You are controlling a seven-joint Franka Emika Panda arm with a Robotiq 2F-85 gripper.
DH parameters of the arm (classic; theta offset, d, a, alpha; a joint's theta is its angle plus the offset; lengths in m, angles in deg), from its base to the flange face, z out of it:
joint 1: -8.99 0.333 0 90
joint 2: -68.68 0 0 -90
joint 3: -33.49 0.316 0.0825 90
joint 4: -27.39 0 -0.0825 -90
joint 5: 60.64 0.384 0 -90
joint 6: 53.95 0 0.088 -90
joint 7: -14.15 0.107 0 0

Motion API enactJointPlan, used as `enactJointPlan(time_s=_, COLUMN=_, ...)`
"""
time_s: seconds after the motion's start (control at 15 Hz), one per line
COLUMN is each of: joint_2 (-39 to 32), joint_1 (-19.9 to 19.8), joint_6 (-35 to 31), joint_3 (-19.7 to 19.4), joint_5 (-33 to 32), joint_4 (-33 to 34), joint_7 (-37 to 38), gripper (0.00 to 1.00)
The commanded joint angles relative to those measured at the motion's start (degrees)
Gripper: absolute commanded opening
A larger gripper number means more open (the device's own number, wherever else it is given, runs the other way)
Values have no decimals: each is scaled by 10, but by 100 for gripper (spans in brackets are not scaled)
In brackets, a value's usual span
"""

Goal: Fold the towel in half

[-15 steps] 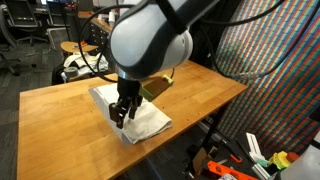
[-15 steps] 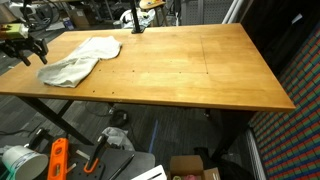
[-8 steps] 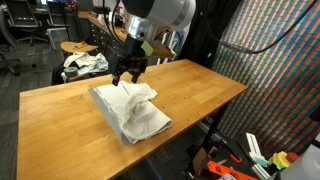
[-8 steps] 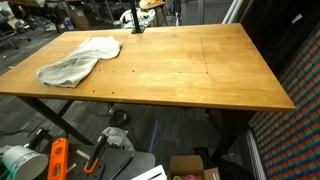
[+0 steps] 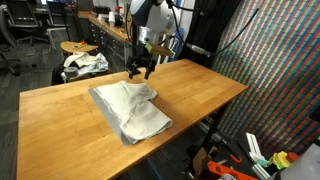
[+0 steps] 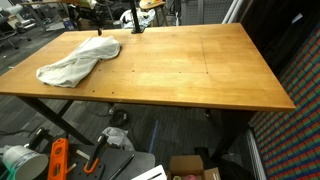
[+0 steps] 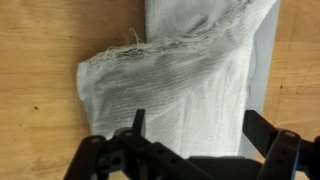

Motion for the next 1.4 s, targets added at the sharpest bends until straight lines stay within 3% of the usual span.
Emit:
enactJointPlan(time_s=0.0, joint_2=-86, joint_1=-26, joint_6=67, joint_3=-10, joint_5=-20, joint_4=113, joint_7=18, gripper=100)
enactJointPlan(time_s=0.4, joint_2=-140, joint_1=-64, joint_6=110, joint_3=-15, joint_5=-40, joint_4=160, joint_7=-2, gripper=100)
enactJointPlan(time_s=1.33, joint_2=-142, joint_1=-119, joint_6=118, joint_3=18, joint_5=2, joint_4=108, joint_7=-143, gripper=100)
